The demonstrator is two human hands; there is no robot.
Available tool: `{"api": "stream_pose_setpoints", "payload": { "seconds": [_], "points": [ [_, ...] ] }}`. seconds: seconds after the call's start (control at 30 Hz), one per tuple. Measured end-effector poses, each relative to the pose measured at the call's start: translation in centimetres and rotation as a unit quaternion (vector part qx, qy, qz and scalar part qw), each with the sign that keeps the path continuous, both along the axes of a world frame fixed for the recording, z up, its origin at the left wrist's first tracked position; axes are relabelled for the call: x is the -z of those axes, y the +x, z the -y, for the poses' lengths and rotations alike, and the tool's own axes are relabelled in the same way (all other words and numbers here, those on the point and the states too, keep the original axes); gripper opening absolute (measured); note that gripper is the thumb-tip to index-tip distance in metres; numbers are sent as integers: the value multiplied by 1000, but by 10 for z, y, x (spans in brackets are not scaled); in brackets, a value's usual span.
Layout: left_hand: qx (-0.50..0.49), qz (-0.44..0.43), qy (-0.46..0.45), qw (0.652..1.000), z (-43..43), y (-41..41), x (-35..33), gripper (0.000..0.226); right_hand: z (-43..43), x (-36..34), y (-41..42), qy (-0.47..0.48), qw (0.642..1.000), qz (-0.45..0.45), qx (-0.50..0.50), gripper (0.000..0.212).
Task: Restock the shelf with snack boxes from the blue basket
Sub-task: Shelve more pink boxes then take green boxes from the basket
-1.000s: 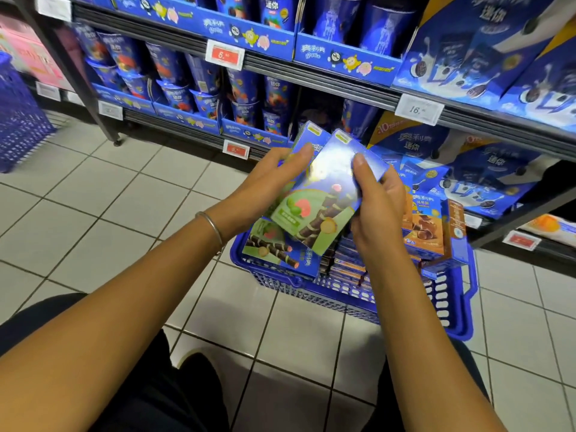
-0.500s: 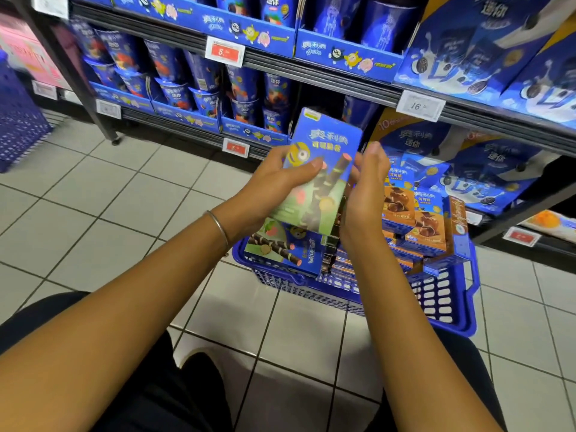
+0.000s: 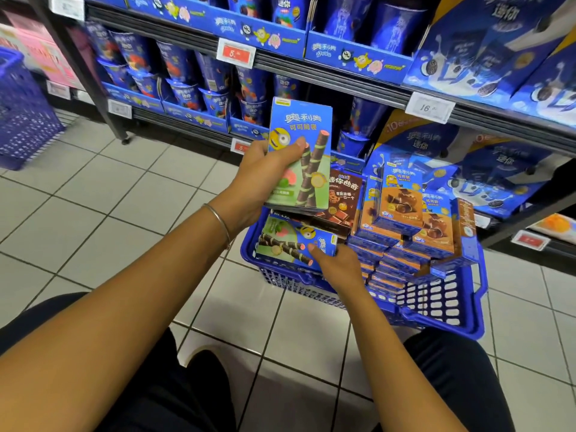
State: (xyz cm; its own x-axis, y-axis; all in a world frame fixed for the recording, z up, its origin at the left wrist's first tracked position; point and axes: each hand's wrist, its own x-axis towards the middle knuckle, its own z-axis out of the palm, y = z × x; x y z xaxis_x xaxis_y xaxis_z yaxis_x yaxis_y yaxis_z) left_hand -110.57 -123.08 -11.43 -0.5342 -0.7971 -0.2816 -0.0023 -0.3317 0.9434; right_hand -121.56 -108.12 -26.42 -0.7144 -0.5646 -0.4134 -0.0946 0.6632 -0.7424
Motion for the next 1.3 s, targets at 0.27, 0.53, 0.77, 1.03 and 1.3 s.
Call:
{"api": "stream_pose_setpoints", "payload": {
  "seconds": [0.27,0.53,0.77,1.03,1.3],
  "points": [
    [-12,14,-28,999,5,-2,2,27,-7,-40,-12,-222,974,42,32,48],
    [-36,49,-106,992,11,0,12,47,-17,-115,-21,-414,896,129,97,25],
    [17,59,-176,982,-12,-7,18,46,11,-150,-13,-423,883,173,108,25],
    [91,46,-156,983,-24,-9,16,58,28,-156,-1,-377,904,158,120,37],
    [218,-25,-54,974,-33,-3,10,20,29,-147,-17,-349,920,143,104,34]
  ]
}}
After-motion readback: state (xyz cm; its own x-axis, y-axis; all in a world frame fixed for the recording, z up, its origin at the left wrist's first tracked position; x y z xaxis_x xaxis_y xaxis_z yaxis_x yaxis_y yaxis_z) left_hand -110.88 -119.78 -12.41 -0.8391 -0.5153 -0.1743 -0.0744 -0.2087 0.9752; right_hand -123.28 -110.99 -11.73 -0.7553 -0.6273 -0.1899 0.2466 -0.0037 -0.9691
